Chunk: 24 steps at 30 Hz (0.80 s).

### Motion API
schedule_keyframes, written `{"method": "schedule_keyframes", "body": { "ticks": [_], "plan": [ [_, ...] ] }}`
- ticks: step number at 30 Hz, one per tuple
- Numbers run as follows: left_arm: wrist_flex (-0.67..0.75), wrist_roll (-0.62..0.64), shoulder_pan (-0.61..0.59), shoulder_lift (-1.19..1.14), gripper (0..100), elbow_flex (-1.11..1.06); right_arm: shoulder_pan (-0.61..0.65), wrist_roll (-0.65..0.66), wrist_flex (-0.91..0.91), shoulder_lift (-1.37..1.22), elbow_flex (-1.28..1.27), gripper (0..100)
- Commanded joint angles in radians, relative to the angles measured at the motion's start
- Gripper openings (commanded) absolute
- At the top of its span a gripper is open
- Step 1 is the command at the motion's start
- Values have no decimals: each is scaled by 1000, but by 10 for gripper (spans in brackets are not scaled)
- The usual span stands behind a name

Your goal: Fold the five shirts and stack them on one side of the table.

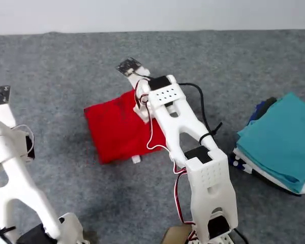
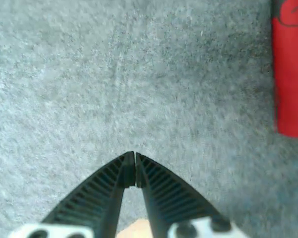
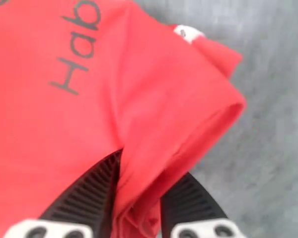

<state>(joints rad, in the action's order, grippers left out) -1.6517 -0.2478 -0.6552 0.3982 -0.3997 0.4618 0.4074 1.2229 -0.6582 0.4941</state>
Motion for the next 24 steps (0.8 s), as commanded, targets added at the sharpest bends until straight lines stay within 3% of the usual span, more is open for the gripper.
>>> {"method": "schedule_keyframes", "body": {
  "ticks": [1, 6, 12, 17, 20, 24],
  "plan": [
    [12, 5, -3, 35, 5, -15, -1, 163, -48, 22, 115, 10],
    [11, 5, -3, 35, 5, -18, 22, 285, -59, -76, 187, 10],
    [11, 5, -3, 35, 5, -18, 16, 295, -45, -166, 331, 65],
    [9, 5, -3, 35, 5, -18, -13, 6, -41, -168, 489, 200],
    [11, 5, -3, 35, 5, -18, -21, -183, 4, -168, 578, 206],
    [12, 5, -3, 35, 5, -18, -24, -311, 125, -176, 666, 206]
  ]
}}
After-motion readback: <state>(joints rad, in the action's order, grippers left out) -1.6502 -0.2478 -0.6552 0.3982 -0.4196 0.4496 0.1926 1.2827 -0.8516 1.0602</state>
